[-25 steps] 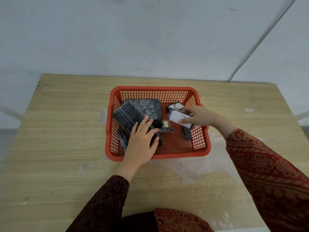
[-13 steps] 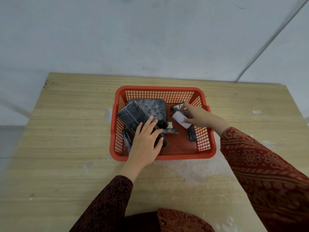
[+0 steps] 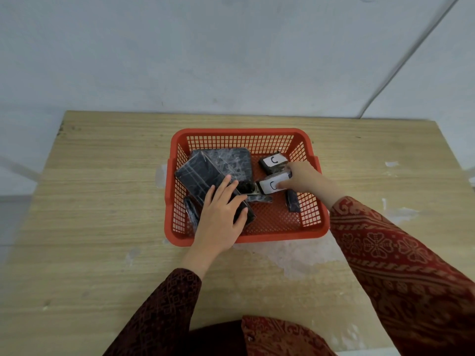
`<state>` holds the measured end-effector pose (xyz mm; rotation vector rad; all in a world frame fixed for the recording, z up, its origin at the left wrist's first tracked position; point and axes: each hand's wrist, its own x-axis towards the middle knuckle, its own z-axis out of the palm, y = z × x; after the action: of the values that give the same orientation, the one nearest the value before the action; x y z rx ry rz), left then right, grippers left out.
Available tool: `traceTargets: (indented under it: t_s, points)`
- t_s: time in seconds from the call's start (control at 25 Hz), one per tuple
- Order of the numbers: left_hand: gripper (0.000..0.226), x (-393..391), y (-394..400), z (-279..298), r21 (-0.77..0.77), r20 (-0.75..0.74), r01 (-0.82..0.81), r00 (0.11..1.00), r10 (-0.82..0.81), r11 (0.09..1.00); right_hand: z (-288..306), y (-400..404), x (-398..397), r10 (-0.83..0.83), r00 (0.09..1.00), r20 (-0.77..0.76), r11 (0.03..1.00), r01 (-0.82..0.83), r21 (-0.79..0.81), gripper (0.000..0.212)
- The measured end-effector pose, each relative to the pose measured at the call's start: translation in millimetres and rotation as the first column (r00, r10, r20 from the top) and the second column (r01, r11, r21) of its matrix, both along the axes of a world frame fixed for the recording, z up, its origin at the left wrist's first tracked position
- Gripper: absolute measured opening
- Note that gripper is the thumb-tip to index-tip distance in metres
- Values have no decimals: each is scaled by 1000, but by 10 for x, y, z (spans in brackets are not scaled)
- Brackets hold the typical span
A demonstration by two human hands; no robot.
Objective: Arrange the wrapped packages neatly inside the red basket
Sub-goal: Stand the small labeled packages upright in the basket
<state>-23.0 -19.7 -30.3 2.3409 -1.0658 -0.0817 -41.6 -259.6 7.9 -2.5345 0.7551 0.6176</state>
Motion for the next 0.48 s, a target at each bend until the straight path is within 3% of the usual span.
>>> traceTargets:
  t_s: [0.08, 0.2, 0.32, 0.48]
  points:
    - [33, -2, 3, 0, -5, -7, -1, 1000, 1, 1000, -11, 29, 18, 114, 993, 24, 981, -109, -158, 48]
    - [33, -3, -2, 9, -7, -12, -1, 1000, 1, 1000, -65, 60, -1, 227, 970, 88, 944, -198, -263, 57]
    - [34, -2, 1, 17, -2, -14, -1, 1000, 1, 1000, -128, 89, -43, 348, 937, 6, 848, -313, -427, 51]
    - [34, -2, 3, 23, 0, -18, -1, 1000, 1, 1000, -171, 109, -115, 433, 900, 49, 826, -374, -421, 51]
